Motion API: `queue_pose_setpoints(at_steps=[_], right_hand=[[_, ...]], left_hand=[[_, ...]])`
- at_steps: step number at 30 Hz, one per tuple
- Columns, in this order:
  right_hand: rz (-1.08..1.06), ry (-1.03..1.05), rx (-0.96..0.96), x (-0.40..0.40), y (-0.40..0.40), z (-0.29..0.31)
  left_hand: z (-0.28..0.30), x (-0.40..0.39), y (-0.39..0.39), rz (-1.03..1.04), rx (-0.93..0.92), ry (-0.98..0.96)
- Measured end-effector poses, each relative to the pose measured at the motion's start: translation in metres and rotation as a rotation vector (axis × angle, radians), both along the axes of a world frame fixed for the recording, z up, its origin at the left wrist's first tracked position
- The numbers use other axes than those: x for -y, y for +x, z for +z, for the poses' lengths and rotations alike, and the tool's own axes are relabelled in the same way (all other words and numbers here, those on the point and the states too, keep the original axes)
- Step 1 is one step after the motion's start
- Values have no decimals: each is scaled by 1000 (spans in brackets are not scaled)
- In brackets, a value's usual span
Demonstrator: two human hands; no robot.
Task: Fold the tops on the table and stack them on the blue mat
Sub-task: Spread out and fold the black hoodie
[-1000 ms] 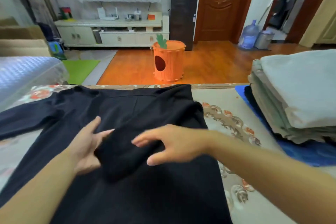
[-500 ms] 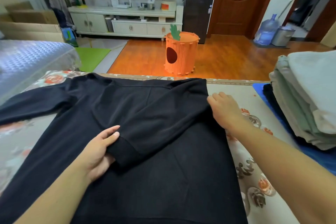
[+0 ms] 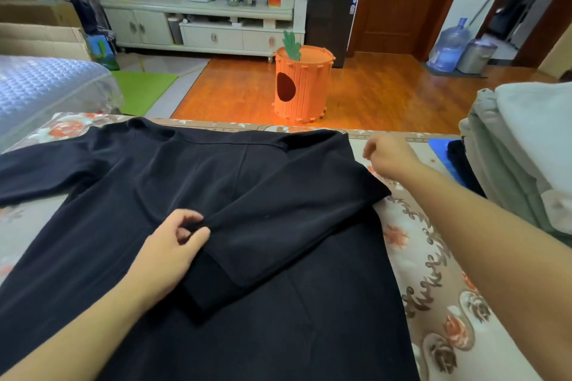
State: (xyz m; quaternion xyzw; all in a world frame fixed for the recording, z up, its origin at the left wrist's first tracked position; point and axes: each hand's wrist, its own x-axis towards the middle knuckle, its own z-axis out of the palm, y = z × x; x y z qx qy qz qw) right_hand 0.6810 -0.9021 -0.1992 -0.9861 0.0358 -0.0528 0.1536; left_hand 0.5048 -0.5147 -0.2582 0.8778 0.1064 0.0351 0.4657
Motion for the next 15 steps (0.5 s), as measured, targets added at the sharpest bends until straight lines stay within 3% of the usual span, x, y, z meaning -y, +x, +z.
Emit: queue_pose_setpoints(at_steps=[3, 10, 15], right_hand=[[29, 155, -103, -14, 38, -5], [117, -1, -241, -15, 111, -45], [-1, -74, -55, -13, 129, -49]], left_hand=[[-13, -3, -9, -12, 62, -124], [-20, -13, 4, 97, 142, -467], [-19, -22, 12, 350, 236, -752]])
